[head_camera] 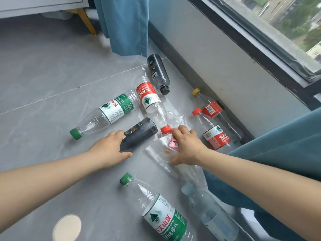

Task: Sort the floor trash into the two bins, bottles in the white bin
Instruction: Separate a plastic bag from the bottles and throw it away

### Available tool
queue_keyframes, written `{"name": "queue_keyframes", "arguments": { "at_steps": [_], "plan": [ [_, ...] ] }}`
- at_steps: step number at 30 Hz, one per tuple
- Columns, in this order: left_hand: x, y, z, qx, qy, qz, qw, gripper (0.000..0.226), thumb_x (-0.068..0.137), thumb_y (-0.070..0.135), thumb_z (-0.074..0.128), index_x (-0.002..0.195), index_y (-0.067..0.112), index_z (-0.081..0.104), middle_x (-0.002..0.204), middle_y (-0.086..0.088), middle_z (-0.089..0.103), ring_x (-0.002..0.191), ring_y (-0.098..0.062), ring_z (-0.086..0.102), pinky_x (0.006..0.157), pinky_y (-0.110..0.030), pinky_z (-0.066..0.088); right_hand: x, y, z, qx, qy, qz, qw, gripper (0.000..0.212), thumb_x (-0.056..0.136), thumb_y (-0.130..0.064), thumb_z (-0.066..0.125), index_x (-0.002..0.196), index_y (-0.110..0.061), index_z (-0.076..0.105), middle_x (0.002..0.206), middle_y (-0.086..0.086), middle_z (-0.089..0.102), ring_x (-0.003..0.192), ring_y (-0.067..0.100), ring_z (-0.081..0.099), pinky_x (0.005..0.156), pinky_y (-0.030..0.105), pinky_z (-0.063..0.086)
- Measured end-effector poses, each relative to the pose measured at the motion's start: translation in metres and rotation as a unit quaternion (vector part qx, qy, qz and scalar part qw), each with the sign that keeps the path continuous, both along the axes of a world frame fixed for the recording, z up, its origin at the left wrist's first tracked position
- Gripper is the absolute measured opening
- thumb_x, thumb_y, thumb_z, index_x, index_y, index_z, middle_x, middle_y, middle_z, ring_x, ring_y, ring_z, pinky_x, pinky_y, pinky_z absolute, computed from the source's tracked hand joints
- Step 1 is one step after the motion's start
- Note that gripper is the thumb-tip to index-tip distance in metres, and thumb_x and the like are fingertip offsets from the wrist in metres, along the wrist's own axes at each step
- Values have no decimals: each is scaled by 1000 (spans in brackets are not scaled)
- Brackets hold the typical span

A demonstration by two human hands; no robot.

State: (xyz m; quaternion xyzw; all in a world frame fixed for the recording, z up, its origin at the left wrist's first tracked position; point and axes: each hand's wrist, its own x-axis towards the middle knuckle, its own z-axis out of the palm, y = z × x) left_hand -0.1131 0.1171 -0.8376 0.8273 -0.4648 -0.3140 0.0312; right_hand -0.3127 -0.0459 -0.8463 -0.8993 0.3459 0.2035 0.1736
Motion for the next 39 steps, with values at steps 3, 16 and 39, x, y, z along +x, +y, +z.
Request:
{"name": "queue_keyframes", "arguments": {
  "at_steps": [3,16,39],
  "plan": [
    [0,0,1,5,1,-2,1000,60,83,50,62,126,16,37,132,-8,45,116,-26,51,89,-32,42,1,3,3,-4,-17,0,1000,92,61,-36,78,139,-25,30,124,2,40,96,26,44,77,34,46],
    [-1,0,1,15,2,3,1000,61,83,50,62,126,16,37,132,-7,45,116,-27,51,89,-33,43,7,-12,5,135,-55,-117,982,44,65,-13,72,104,-19,53,82,5,58,65,20,56,48,26,44],
    [2,17,107,-105,36,67,992,50,83,49,62,122,24,45,108,3,58,82,-20,62,72,-33,51,-2,-6,148,120,-331,-318,880,16,71,-3,64,75,-13,53,65,2,53,51,18,48,49,24,40]
  ]
}}
